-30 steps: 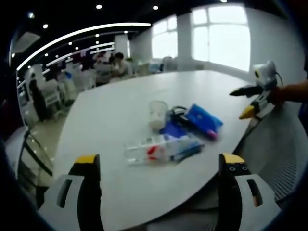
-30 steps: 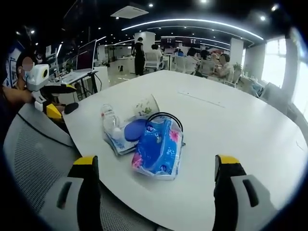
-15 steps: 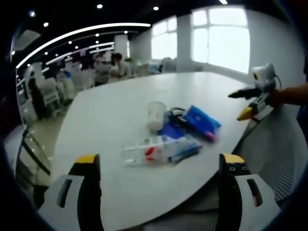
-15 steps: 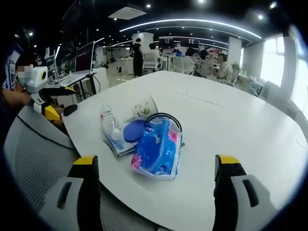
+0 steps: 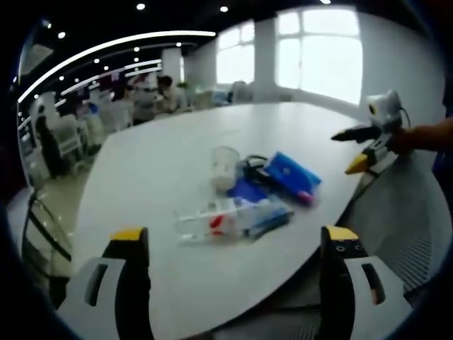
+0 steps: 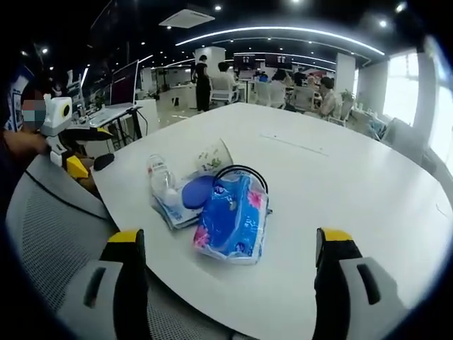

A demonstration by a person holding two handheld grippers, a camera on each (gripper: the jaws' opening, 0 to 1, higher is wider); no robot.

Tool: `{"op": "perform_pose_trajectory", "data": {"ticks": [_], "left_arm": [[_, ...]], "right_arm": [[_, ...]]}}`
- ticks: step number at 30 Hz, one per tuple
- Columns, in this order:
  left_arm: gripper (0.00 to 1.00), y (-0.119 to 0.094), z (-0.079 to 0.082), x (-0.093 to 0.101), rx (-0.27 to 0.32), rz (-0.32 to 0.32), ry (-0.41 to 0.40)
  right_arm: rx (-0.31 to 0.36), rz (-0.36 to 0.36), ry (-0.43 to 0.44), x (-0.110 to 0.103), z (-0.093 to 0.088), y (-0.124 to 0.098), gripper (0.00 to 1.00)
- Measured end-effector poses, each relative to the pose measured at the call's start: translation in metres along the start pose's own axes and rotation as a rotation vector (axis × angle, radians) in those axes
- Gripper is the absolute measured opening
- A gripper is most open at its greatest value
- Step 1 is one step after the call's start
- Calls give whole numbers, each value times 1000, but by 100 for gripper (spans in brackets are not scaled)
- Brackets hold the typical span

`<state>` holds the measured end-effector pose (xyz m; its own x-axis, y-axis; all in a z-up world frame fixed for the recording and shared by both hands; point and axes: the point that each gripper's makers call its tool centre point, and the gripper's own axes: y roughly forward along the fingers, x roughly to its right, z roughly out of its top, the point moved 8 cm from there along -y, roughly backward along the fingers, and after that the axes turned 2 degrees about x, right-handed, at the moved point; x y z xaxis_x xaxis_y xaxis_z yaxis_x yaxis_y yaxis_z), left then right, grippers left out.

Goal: Arrange the tabletop items into an orderly group along one side of the table until the central work area is clear of visible clutter.

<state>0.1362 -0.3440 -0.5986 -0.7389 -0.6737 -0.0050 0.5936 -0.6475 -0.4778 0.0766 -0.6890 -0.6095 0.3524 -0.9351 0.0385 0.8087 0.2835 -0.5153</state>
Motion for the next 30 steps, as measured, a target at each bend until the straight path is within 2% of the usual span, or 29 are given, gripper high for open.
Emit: {"op": "perform_pose_trajectory", "data": {"ticks": [7,19,24,30], "left_arm": [[94,12,5,-3,-24,-50,81],[78,36,9,-13,-91,-123,243],[74,46,9,-18,-121,-146,309],[69,60,6,-20,-175,-195,443]], "right_arm": [[-7,-1,-2,0,-1,0,100],[-11,-10,1,2,-2,0,100],[-9,-17,3,3,-2,0,100],[-12,-19,2,3,-2,-1,100]]}}
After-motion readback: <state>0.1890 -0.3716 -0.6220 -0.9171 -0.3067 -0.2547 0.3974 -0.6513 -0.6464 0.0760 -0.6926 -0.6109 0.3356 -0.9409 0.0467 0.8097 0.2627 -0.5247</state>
